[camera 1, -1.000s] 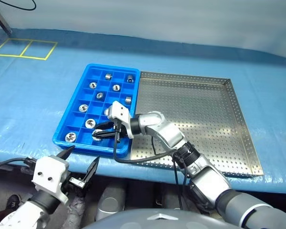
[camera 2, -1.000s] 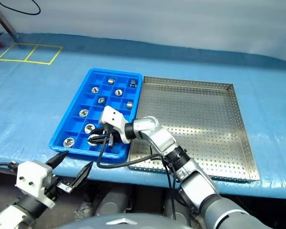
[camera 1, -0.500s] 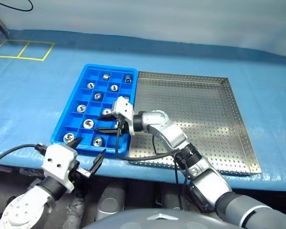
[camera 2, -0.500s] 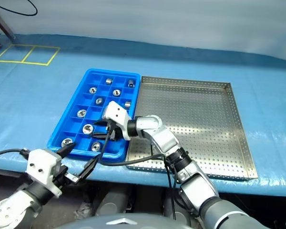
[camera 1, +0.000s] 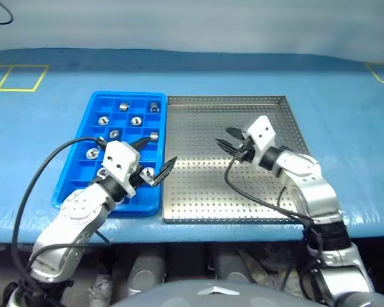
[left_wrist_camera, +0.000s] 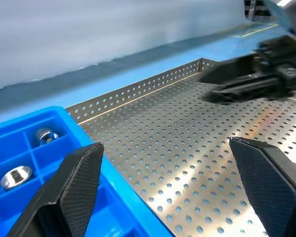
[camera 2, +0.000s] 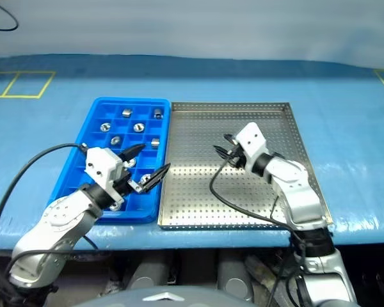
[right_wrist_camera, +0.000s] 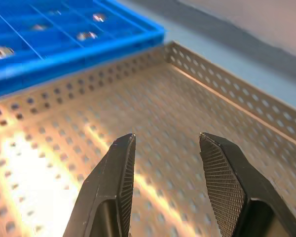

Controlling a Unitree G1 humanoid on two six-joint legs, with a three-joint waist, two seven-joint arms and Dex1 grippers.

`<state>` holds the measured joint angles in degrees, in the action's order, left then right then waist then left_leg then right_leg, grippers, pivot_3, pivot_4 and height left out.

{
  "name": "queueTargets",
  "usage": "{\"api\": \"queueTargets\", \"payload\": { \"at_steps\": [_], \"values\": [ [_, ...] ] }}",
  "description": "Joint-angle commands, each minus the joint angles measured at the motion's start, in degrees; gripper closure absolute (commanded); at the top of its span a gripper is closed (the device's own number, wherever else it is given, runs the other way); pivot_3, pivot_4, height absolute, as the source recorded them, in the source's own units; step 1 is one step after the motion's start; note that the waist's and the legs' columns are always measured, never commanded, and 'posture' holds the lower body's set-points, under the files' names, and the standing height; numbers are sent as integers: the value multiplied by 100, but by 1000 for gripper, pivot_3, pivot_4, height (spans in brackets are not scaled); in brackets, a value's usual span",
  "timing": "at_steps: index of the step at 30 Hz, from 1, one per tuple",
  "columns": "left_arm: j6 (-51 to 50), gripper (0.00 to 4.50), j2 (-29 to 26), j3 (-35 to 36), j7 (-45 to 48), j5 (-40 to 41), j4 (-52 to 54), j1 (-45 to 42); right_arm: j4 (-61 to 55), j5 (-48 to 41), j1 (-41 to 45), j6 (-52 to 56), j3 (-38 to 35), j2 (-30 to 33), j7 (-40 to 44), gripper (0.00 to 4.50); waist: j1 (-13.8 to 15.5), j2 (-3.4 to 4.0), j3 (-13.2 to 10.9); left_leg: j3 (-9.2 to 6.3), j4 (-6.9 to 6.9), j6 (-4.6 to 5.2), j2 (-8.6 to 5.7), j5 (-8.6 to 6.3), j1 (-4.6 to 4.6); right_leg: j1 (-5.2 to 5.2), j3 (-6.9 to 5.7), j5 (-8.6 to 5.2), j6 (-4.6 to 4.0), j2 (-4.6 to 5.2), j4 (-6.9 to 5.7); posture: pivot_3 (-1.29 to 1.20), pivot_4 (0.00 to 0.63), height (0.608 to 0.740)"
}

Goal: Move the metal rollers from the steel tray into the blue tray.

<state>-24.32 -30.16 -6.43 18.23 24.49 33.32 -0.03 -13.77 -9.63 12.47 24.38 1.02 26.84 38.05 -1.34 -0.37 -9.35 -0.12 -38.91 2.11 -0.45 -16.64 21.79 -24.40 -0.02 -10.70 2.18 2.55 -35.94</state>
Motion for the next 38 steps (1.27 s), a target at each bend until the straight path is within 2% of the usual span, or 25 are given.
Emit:
{"api": "queueTargets", "payload": {
  "at_steps": [1, 3, 6, 11, 12, 18, 26, 31, 38],
  "values": [
    [462, 0, 354, -135, 120, -375, -534, -349, -481, -64, -303, 124, -185, 66, -193, 2345, -158, 0, 0, 9, -1, 3, 3, -2, -3, -2, 5, 12, 19, 0, 0, -189, 150, 740],
    [629, 0, 571, -224, 146, -576, -866, -516, -595, -228, -509, 264, -309, 24, -254, 2345, -258, 0, 0, 12, -7, 6, 8, -3, -4, -1, 15, 17, 28, 0, -1, -202, 150, 740],
    [747, 0, 846, -314, 312, -628, -1182, -646, -708, -373, -814, 322, -419, 55, -251, 1782, -348, 0, 0, 25, -16, 18, 14, -10, -6, -1, 46, 26, 44, -3, -1, -235, 150, 740],
    [885, 0, 1009, -364, 631, -770, -1559, -770, -720, -245, -936, 87, -617, -39, -674, 163, -490, -1, 0, 56, -38, 42, 6, -21, -8, -2, 85, 29, 53, 1, 1, -280, 150, 740],
    [896, 0, 1006, -370, 689, -792, -1590, -783, -733, -234, -950, 53, -638, -30, -707, 15, -525, -1, 0, 59, -42, 43, 6, -22, -8, -2, 88, 30, 56, 1, 1, -290, 150, 740],
    [716, 0, 964, -336, 1155, -630, -1531, -820, -951, -592, -1055, 71, -725, 78, -452, 15, -700, -2, 1, 61, -43, 46, 6, -23, -8, -4, 94, 27, 73, 0, -1, -300, 150, 740],
    [602, 0, 837, -352, 1491, -629, -1273, -615, -758, -723, -769, 7, -601, 212, -166, 15, -873, -1, 1, 65, -43, 49, 5, -24, -8, -5, 101, 30, 80, 1, -1, -269, 150, 740],
    [562, 0, 764, -331, 1547, -621, -1078, -452, -489, -814, -548, -451, -572, 13, -55, 15, -885, -1, 1, 64, -43, 49, 6, -24, -10, -5, 103, 38, 100, 0, -1, -246, 150, 740],
    [535, 0, 681, -329, 1585, -666, -934, -325, -159, -873, -353, -537, -431, 16, 218, 15, -834, -1, 1, 65, -42, 50, 4, -25, -9, -6, 104, 52, 91, 4, 0, -214, 150, 740]
  ]
}}
